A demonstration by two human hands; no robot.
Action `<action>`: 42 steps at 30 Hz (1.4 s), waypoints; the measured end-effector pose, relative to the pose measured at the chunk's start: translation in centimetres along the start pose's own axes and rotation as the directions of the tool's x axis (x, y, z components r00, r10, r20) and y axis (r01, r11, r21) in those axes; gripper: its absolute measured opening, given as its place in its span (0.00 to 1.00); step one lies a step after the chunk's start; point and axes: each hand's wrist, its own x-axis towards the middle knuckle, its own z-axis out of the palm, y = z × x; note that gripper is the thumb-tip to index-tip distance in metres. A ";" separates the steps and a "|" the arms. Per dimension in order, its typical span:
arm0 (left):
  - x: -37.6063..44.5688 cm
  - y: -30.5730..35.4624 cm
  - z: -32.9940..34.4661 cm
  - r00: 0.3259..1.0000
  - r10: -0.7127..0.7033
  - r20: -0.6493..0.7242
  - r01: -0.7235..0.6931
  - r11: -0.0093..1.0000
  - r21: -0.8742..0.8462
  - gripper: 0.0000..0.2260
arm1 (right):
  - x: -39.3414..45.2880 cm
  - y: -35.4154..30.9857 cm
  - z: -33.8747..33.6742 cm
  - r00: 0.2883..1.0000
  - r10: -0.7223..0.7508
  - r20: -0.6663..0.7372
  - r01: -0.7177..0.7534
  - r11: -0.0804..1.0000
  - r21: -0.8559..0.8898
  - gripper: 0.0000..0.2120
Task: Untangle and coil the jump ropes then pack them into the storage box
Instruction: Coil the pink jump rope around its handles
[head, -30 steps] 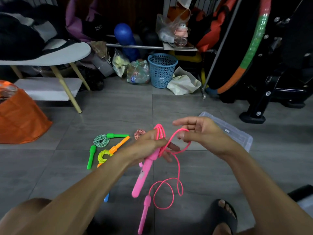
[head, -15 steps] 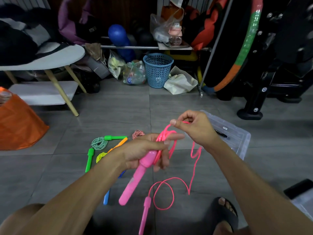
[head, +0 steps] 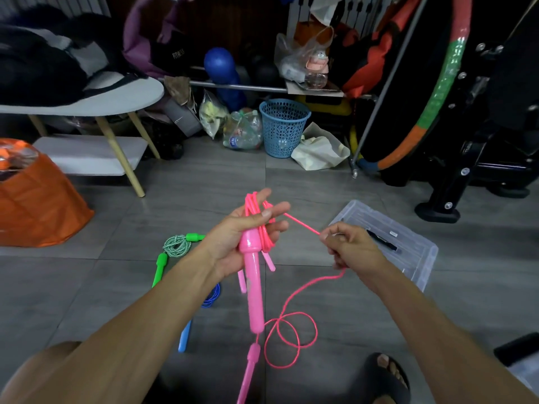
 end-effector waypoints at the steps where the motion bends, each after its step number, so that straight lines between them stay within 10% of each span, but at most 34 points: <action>1: -0.1 -0.1 0.2 1.000 -0.006 0.010 0.006 1.000 0.003 0.27 | 0.0 0.2 0.0 0.999 -0.025 -0.029 0.022 0.995 -0.102 0.05; 16: 1.5 -1.2 -0.2 0.986 0.111 -0.125 -0.076 0.964 0.254 0.08 | -4.9 -3.0 2.4 0.896 -0.020 0.444 0.141 0.960 -0.243 0.06; 21: 2.2 -3.0 -1.1 0.987 0.147 -0.063 -0.045 0.636 0.770 0.09 | -5.4 -4.3 1.8 0.895 -0.089 0.438 0.184 0.966 -0.180 0.05; 25: 1.9 -3.4 -1.3 0.993 0.055 -0.103 0.062 0.499 0.865 0.11 | -4.4 -4.7 0.4 0.959 -0.177 0.221 0.242 0.918 -0.313 0.09; 34: 0.0 -2.9 0.2 0.934 -0.329 0.143 0.041 0.493 0.869 0.20 | -3.3 -4.9 0.0 0.911 -0.407 0.069 0.402 0.835 -0.375 0.07; 38: -0.6 -2.6 0.6 0.872 -0.437 0.221 0.152 0.670 0.726 0.21 | -2.7 -4.8 -0.3 0.916 -0.396 -0.061 0.344 0.855 -0.388 0.16; 42: -0.7 -1.0 0.3 0.847 -0.467 0.253 0.258 0.779 0.571 0.17 | -2.2 -5.0 -1.2 0.953 -0.297 0.056 0.299 0.954 -0.035 0.14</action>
